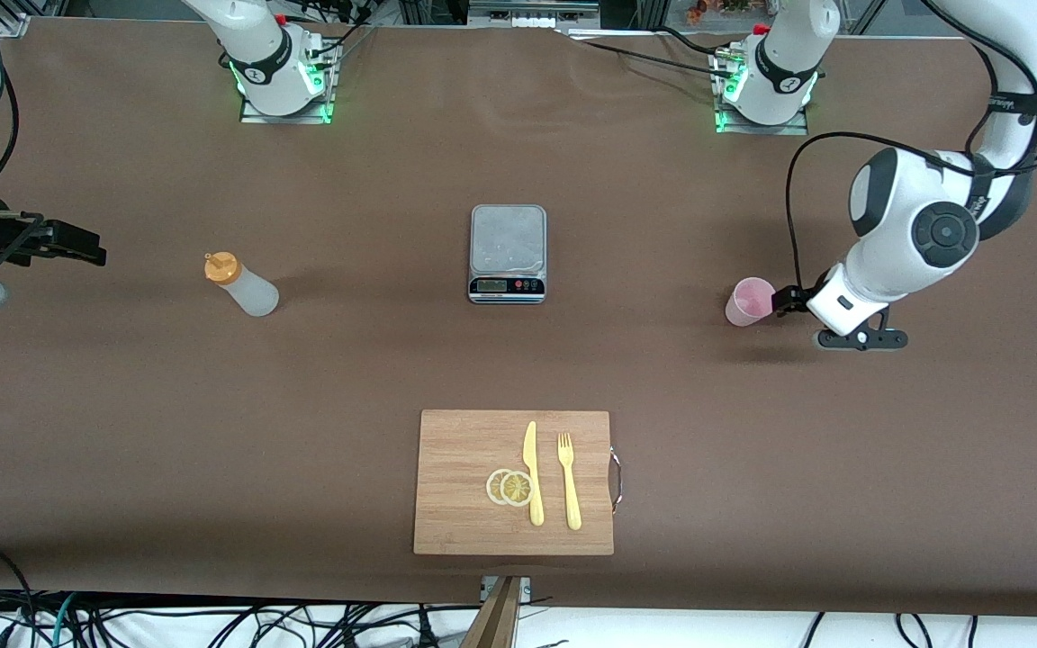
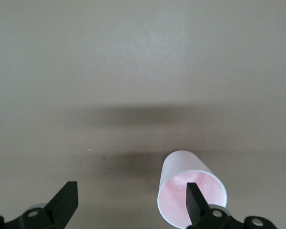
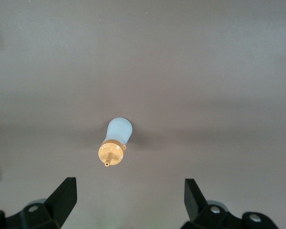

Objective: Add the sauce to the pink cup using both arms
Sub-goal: 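Move the left gripper down to the pink cup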

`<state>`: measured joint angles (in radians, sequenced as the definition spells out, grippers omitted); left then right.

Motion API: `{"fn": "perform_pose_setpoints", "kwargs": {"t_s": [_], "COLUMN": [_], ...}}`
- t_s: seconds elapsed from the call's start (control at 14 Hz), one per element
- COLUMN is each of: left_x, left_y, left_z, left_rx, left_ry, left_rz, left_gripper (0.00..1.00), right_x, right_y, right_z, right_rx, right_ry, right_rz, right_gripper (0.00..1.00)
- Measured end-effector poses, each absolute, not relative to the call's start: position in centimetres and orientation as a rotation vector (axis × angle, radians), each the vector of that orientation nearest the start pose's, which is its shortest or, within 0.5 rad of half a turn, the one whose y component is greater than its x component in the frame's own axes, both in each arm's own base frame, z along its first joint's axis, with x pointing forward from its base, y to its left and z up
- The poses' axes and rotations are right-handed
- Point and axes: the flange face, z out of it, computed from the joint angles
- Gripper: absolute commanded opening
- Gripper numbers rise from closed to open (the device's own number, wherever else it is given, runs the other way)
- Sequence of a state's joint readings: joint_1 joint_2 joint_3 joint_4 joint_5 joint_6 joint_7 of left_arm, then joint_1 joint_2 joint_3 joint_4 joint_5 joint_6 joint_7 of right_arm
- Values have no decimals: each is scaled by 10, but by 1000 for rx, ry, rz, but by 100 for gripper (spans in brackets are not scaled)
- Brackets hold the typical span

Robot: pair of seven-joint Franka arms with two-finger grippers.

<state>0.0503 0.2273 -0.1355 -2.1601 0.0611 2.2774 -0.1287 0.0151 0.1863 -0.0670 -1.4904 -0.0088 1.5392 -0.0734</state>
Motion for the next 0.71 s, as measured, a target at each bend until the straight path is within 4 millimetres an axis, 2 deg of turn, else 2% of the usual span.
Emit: {"fn": "perform_pose_setpoints", "kwargs": {"t_s": [0.29,0.71], "left_x": [530,518], "left_y": [-45,-49], "left_z": [259,245], "left_rx": [-3115,-3111], "left_ry": [-1,12], "left_rz": [175,223], "left_gripper": [100,100], "right_x": [602,602], "right_y": [-29,-29], "right_z": [552,552], "right_rx": [-3146,-3146], "right_ry": [-35,-35], "right_rz": [218,218], "right_gripper": [100,100]}}
